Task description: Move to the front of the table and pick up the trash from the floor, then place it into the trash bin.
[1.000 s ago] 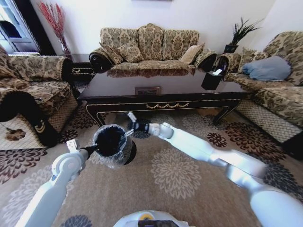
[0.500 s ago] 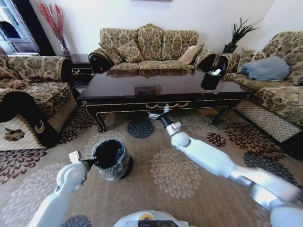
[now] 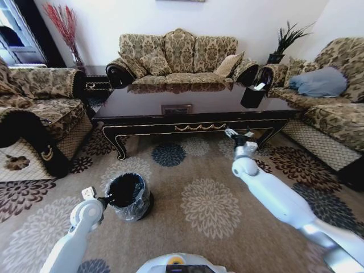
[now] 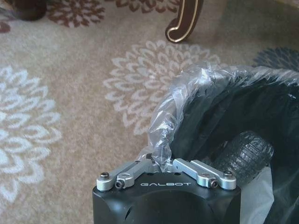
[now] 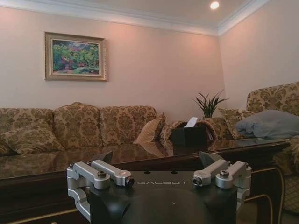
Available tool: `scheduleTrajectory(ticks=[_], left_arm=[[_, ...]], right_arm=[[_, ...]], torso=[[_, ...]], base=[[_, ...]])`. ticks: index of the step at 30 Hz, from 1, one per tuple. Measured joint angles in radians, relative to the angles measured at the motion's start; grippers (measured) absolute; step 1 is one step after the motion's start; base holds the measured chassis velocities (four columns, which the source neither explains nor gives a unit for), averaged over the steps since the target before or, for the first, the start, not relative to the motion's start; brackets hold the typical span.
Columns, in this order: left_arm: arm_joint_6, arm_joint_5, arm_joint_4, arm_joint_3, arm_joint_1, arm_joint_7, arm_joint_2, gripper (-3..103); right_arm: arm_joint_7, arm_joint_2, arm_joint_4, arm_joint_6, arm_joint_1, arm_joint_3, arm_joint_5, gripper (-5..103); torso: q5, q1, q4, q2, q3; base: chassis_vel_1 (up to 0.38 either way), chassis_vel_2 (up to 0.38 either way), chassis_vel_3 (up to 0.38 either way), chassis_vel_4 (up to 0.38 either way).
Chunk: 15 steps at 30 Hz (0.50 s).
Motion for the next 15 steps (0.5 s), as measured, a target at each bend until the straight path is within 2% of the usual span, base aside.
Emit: scheduleTrajectory(ticks=[3, 7, 8, 9, 11, 12, 15], left_arm=[[0.000, -0.006, 0.002, 0.006, 0.002, -0.010, -0.005, 2], [0.000, -0.028, 0.003, 0.021, 0.006, -0.056, -0.005, 0], [0.000, -0.038, 0.003, 0.023, 0.006, -0.067, -0.004, 6], [0.000, -0.038, 0.003, 0.023, 0.006, -0.067, -0.004, 6], [0.000, -0.042, 0.000, 0.024, 0.006, -0.072, 0.002, 16], [-0.003, -0.039, -0.006, 0.026, 0.005, -0.060, 0.006, 16], [-0.027, 0.001, -0.023, 0.025, 0.008, -0.018, 0.011, 26]], right_arm=[[0.003, -0.012, 0.023, -0.004, -0.030, 0.025, -0.002, 100], [0.013, -0.033, 0.061, -0.009, -0.072, 0.060, -0.005, 100], [0.014, -0.037, 0.068, -0.010, -0.082, 0.069, -0.005, 100], [0.014, -0.037, 0.068, -0.010, -0.082, 0.069, -0.005, 100], [0.015, -0.047, 0.084, -0.010, -0.118, 0.100, -0.007, 100], [0.015, -0.052, 0.093, -0.011, -0.142, 0.119, -0.008, 100], [0.015, -0.058, 0.108, -0.011, -0.185, 0.158, -0.011, 100]], torso=[[0.0002, 0.000, -0.0002, 0.000, 0.000], [-0.0001, 0.000, 0.0004, 0.000, 0.000], [-0.0002, 0.000, 0.0001, 0.000, 0.000], [-0.0002, 0.000, 0.0001, 0.000, 0.000], [0.0004, 0.000, 0.0006, 0.000, 0.000], [0.0006, 0.000, 0.0003, 0.000, 0.000], [-0.0003, 0.000, 0.0001, 0.000, 0.000]], base=[[0.000, 0.000, 0.000, 0.000], [0.000, 0.000, 0.000, 0.000], [0.000, 0.000, 0.000, 0.000], [0.000, 0.000, 0.000, 0.000], [0.000, 0.000, 0.000, 0.000], [0.000, 0.000, 0.000, 0.000], [0.000, 0.000, 0.000, 0.000]])
